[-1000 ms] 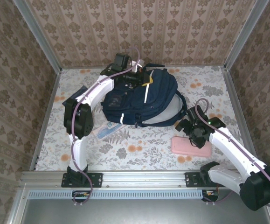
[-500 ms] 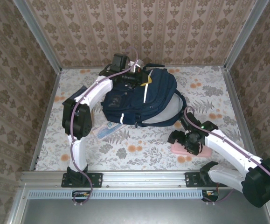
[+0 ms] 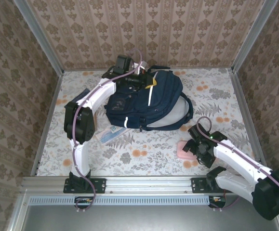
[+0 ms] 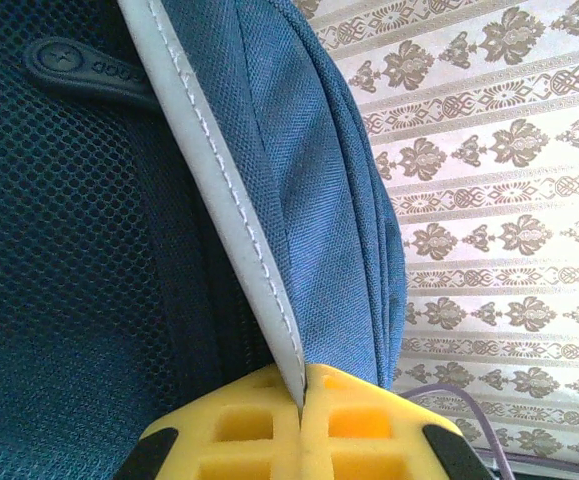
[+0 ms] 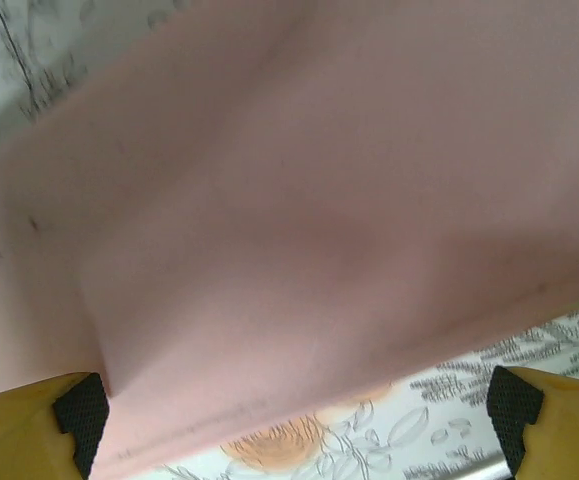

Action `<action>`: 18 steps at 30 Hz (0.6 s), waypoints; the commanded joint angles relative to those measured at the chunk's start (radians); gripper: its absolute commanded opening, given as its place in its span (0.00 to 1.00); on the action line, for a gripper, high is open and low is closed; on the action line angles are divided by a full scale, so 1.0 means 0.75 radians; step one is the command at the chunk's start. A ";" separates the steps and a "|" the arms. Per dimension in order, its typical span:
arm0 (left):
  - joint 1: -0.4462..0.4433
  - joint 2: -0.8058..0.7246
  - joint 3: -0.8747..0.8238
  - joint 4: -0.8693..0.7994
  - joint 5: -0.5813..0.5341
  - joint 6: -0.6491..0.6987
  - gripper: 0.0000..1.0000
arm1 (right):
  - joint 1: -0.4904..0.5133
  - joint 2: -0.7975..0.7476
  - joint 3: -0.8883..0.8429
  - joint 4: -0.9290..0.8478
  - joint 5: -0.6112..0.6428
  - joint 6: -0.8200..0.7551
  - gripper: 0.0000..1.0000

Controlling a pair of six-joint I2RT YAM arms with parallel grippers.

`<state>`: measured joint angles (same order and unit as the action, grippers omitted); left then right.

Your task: Pack the student bag

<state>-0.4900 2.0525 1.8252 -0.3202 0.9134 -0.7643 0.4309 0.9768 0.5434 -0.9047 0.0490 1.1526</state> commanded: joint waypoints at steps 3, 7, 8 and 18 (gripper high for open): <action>0.026 -0.104 -0.010 0.069 0.046 -0.012 0.00 | -0.118 -0.061 -0.017 0.194 0.071 -0.060 1.00; 0.027 -0.105 -0.012 0.077 0.048 -0.019 0.00 | -0.239 -0.012 -0.023 0.318 -0.017 -0.197 1.00; 0.027 -0.104 -0.011 0.078 0.049 -0.022 0.00 | -0.260 0.008 -0.018 0.344 -0.032 -0.220 1.00; 0.026 -0.087 -0.007 0.102 0.058 -0.038 0.00 | -0.400 0.331 0.204 0.455 -0.094 -0.334 1.00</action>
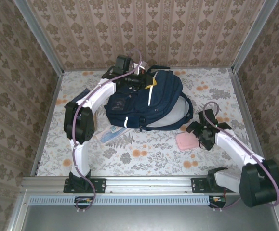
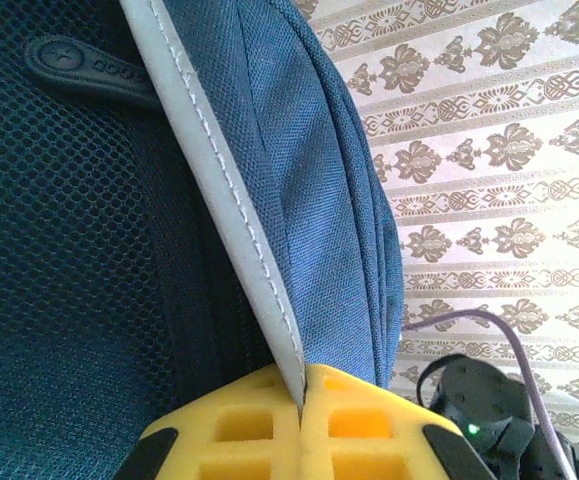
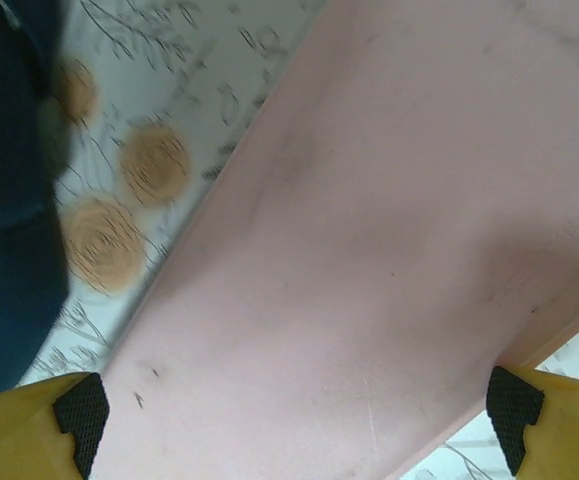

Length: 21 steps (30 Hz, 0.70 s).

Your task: Pack the student bag

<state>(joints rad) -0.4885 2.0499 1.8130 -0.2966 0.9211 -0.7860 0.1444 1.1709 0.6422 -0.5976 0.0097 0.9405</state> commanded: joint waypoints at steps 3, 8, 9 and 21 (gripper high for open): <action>0.024 -0.084 0.010 0.069 0.048 -0.010 0.00 | -0.029 0.162 0.193 -0.109 -0.021 -0.012 1.00; 0.025 -0.077 0.012 0.075 0.050 -0.011 0.00 | -0.042 0.075 0.199 -0.287 0.044 0.282 1.00; 0.024 -0.071 0.014 0.081 0.052 -0.018 0.00 | -0.043 0.044 0.186 -0.287 0.042 0.362 1.00; 0.022 -0.058 0.019 0.105 0.066 -0.037 0.00 | -0.043 0.238 0.289 -0.238 0.075 0.692 1.00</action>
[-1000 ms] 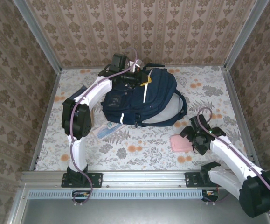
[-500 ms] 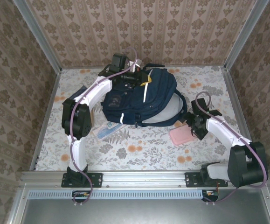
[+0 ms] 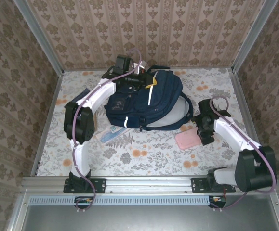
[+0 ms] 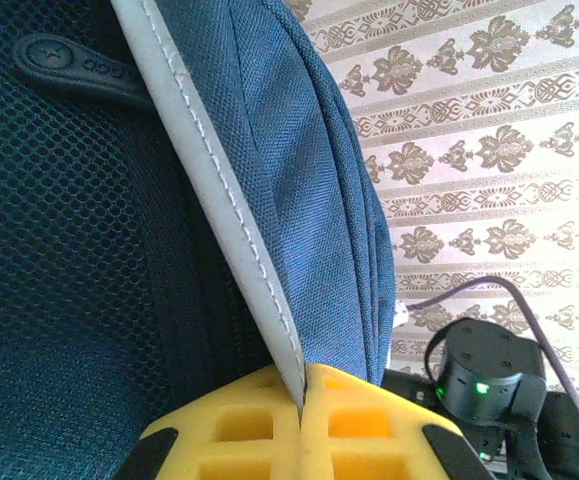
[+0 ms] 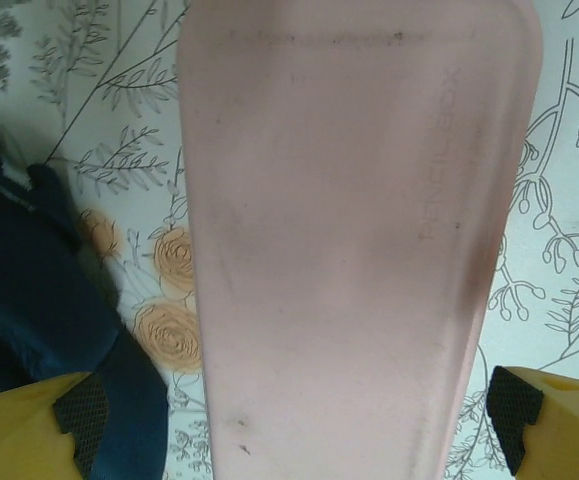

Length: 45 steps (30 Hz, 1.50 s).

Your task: Pack the student bag

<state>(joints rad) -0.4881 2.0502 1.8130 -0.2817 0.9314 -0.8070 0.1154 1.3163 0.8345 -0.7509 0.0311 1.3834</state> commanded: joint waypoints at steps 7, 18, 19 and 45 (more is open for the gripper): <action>0.027 -0.059 0.012 0.093 0.055 -0.014 0.00 | -0.007 0.216 0.049 0.005 0.036 0.103 1.00; 0.034 -0.050 0.010 0.096 0.058 -0.016 0.00 | -0.007 0.462 0.095 0.073 -0.001 0.057 1.00; 0.033 -0.050 0.011 0.095 0.056 -0.016 0.00 | -0.007 0.473 0.093 0.081 -0.006 0.050 1.00; -0.233 -0.151 -0.155 -0.260 -0.252 0.334 0.69 | -0.045 0.050 -0.208 0.236 -0.144 -0.010 0.85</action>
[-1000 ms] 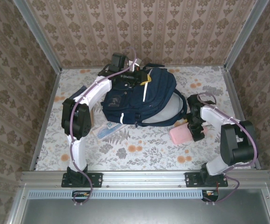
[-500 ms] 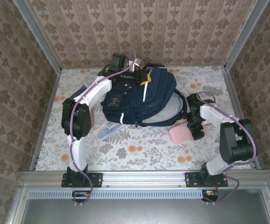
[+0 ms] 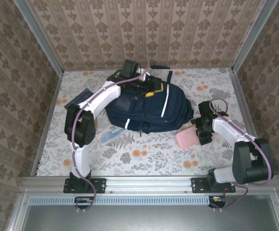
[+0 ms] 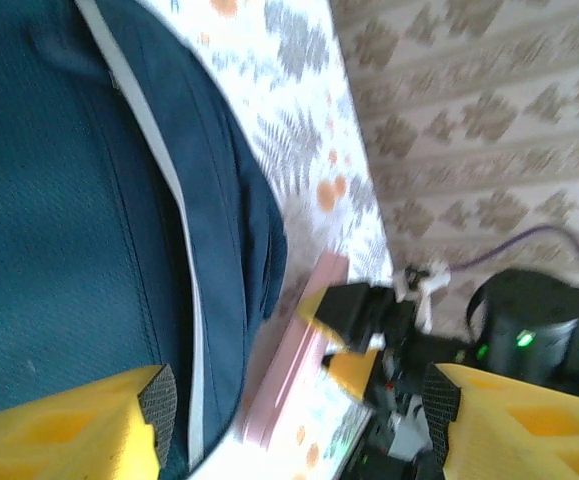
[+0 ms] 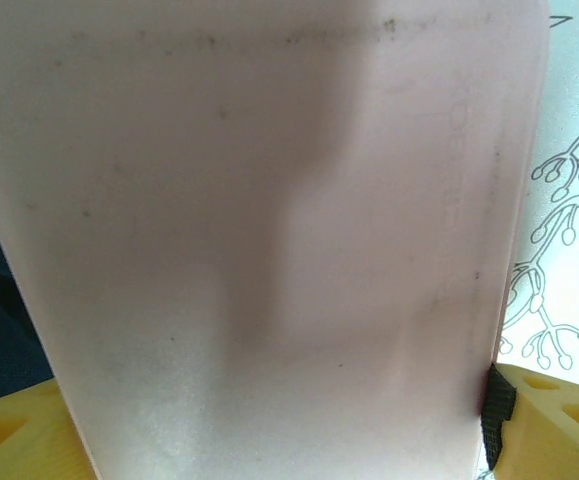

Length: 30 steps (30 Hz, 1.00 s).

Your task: Pack the student bag

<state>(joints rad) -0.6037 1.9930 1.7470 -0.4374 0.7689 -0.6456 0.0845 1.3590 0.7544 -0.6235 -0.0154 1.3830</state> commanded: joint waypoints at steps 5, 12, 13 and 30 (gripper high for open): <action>-0.257 -0.041 -0.252 -0.011 0.019 0.214 0.69 | -0.016 -0.113 -0.175 0.091 -0.108 -0.014 0.84; -0.408 0.061 -0.277 -0.048 -0.002 0.335 0.70 | -0.027 -0.200 -0.292 0.168 -0.148 -0.001 0.83; -0.410 0.082 -0.277 -0.053 -0.025 0.341 0.70 | -0.030 -0.206 -0.304 0.179 -0.153 0.003 0.83; -0.441 0.308 -0.198 0.166 0.044 0.364 0.61 | -0.045 -0.243 -0.366 0.300 -0.245 -0.006 0.83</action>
<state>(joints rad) -0.9241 2.1975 1.5707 -0.3927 0.7601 -0.3977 0.0528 1.1488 0.5358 -0.3325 -0.1696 1.3838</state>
